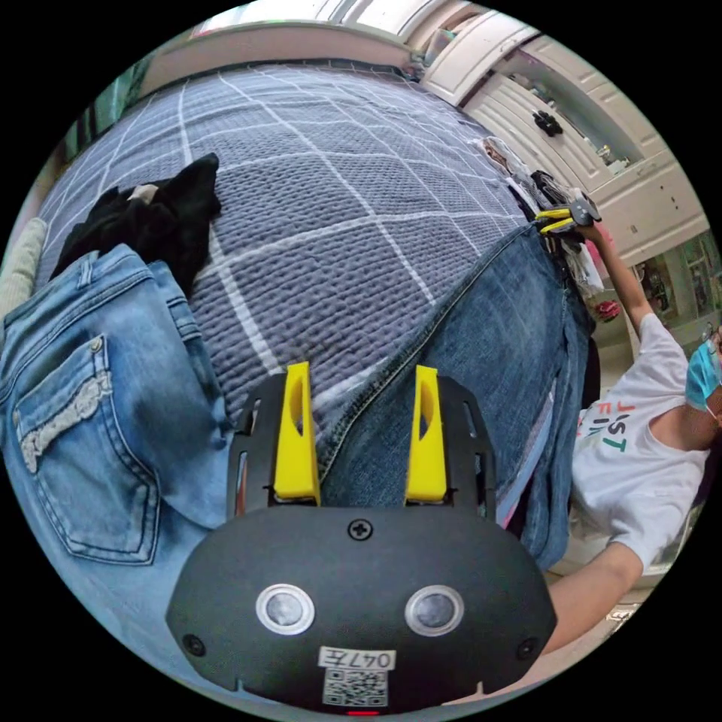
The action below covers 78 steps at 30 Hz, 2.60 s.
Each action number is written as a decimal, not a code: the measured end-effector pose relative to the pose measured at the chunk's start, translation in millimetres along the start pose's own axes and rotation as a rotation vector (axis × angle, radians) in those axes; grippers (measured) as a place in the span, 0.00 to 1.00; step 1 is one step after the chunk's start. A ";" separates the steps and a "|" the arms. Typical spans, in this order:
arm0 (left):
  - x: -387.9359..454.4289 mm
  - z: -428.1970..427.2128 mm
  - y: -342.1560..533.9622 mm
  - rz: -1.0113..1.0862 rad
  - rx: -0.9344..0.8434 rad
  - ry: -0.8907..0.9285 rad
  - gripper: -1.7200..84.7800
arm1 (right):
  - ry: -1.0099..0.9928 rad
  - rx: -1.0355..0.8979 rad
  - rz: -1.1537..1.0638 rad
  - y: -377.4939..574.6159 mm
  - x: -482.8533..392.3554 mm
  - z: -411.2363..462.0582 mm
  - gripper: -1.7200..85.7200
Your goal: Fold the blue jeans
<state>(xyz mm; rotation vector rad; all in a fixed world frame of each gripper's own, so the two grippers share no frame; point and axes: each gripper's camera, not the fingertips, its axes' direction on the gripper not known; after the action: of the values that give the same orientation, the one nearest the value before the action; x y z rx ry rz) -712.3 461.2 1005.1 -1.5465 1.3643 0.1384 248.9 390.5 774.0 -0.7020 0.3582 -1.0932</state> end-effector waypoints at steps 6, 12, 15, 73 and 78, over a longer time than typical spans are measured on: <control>25.5 2.2 17.6 0.104 -0.092 -0.057 0.02 | 0.130 -0.066 -0.097 -30.1 -22.9 -0.1 0.03; 49.0 -42.3 48.2 0.063 0.061 -0.199 0.01 | 0.231 -0.029 0.056 -46.5 -24.9 -19.4 0.03; 56.3 -57.8 64.3 0.001 0.088 -0.351 0.01 | 0.218 0.067 0.185 -54.0 -16.0 -34.4 0.03; 128.6 -39.8 841.9 -0.554 0.718 0.631 0.20 | -0.263 0.648 -0.667 -181.9 -477.1 -114.0 0.03; 134.6 -51.9 854.0 -0.602 0.776 0.604 0.13 | -0.365 0.913 -0.639 -199.8 -493.8 -149.8 0.05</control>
<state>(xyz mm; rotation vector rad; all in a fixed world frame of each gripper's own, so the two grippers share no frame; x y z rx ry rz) -1364.3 476.1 435.1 -1.2680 1.1027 -1.1728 -189.4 728.3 764.6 -0.1611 -0.7053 -1.5182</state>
